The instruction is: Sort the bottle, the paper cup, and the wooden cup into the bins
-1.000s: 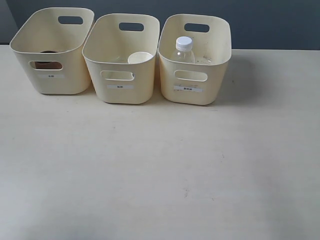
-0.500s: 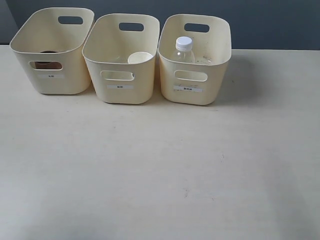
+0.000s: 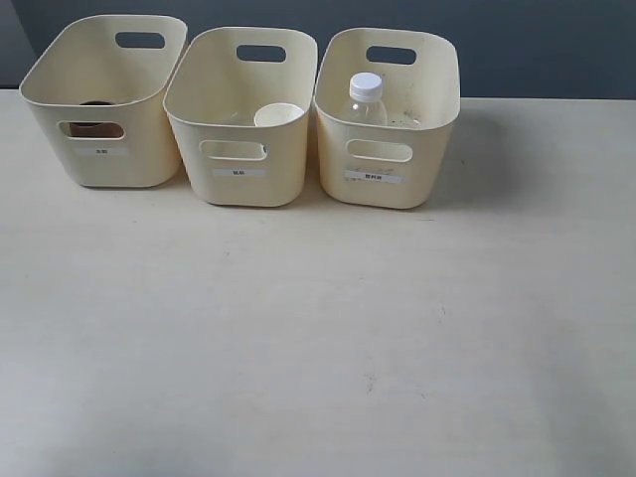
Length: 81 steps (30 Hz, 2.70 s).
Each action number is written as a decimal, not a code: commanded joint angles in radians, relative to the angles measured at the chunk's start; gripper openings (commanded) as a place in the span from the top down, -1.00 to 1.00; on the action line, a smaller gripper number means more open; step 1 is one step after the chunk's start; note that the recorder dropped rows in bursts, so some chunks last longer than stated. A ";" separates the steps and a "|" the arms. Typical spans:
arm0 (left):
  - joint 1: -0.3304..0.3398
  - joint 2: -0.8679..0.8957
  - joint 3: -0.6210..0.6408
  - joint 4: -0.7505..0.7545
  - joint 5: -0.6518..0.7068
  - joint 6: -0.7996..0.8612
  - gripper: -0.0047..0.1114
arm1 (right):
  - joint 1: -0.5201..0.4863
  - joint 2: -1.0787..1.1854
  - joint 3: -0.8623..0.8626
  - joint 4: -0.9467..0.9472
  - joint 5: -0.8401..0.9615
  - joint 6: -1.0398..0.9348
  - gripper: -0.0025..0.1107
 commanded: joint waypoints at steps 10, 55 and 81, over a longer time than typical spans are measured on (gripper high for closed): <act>-0.005 0.004 -0.005 -0.003 -0.005 -0.005 0.92 | -0.005 -0.004 0.005 -0.434 0.008 0.477 0.97; -0.005 0.004 -0.005 -0.003 -0.005 -0.005 0.92 | -0.005 -0.004 0.005 -0.427 0.007 0.466 0.97; -0.005 0.004 -0.005 -0.003 -0.005 -0.005 0.92 | -0.005 -0.004 0.005 -0.423 0.007 0.466 0.97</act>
